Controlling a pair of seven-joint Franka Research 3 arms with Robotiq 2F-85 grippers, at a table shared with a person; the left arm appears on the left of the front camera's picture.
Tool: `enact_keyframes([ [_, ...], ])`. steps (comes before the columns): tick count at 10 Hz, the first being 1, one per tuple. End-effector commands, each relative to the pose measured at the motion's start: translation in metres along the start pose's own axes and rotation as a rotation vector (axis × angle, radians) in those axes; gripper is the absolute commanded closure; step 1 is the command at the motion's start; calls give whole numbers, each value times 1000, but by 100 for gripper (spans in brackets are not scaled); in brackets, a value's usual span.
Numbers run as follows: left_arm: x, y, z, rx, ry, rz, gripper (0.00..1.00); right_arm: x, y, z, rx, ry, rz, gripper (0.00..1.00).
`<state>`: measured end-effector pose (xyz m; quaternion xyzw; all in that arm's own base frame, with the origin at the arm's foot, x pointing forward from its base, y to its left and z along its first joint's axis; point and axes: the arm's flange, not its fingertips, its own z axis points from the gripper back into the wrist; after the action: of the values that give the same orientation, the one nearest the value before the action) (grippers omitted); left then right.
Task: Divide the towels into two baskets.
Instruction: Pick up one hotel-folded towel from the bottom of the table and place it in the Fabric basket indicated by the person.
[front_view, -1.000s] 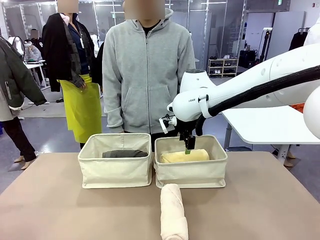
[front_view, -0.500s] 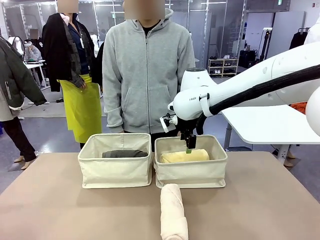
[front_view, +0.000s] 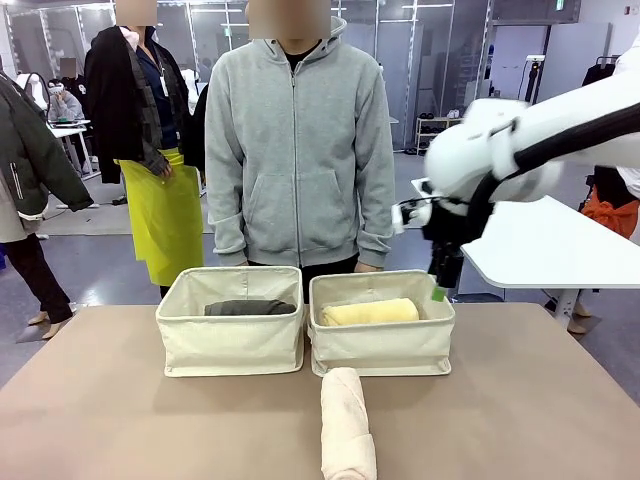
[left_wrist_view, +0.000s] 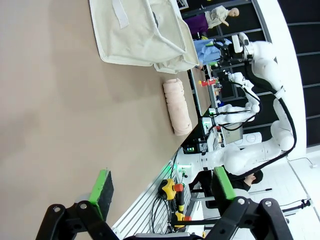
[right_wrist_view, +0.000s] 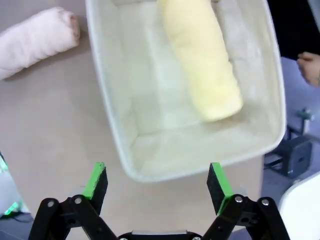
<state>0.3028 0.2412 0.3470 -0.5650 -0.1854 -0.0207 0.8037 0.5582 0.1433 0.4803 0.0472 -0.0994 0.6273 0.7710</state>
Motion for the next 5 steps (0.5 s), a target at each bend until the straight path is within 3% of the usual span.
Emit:
enact_keyframes([
  [1, -1, -1, 3, 6, 2, 5, 0, -49, 15, 20, 86, -149, -148, 0],
  [5, -1, -1, 3, 6, 2, 5, 0, -191, 54, 40, 403, -488, -437, 0],
])
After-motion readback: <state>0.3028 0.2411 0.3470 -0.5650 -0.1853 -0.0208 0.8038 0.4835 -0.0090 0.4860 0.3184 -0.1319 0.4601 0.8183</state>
